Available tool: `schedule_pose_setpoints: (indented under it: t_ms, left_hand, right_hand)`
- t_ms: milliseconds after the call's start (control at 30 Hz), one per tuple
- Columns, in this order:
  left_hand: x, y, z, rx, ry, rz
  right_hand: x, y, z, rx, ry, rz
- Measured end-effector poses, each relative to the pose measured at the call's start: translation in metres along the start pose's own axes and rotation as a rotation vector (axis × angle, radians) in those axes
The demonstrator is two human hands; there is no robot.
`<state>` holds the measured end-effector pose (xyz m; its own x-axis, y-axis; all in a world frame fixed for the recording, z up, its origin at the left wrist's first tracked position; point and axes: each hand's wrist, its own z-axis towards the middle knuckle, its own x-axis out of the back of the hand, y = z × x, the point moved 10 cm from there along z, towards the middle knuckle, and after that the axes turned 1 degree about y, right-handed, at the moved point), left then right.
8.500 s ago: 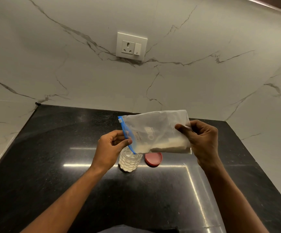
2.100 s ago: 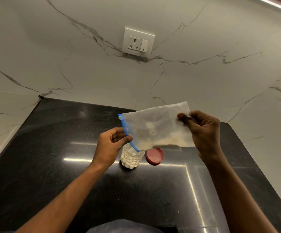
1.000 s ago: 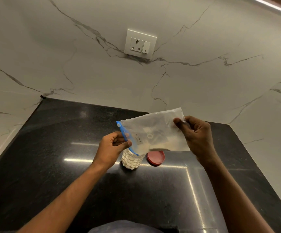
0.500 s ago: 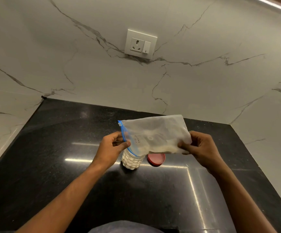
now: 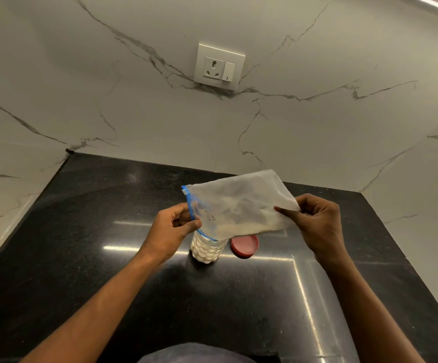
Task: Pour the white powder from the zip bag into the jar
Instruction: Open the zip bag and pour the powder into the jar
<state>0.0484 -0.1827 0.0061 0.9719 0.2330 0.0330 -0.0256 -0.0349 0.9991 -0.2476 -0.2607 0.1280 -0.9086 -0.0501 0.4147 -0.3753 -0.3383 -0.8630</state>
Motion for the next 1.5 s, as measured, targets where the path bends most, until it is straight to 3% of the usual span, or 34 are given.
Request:
schedule_pose_setpoints:
  t_ms: [200, 367, 867, 1067, 1500]
  left_hand:
    - [0.000, 0.002, -0.001, -0.008, 0.015, -0.002]
    - [0.001, 0.000, -0.001, -0.004, 0.020, 0.004]
    - [0.001, -0.001, -0.002, -0.020, 0.017, -0.008]
    - [0.000, 0.000, -0.001, -0.025, 0.017, -0.001]
    - [0.003, 0.001, -0.001, -0.032, 0.036, -0.006]
  right_hand:
    - [-0.015, -0.003, -0.001, -0.003, -0.113, -0.028]
    - [-0.005, -0.009, 0.000, 0.032, -0.018, -0.018]
    - [-0.016, -0.010, 0.002, 0.018, -0.125, -0.005]
    - [-0.004, -0.017, 0.002, 0.054, -0.018, -0.022]
    - [-0.017, -0.016, 0.002, 0.051, -0.097, 0.009]
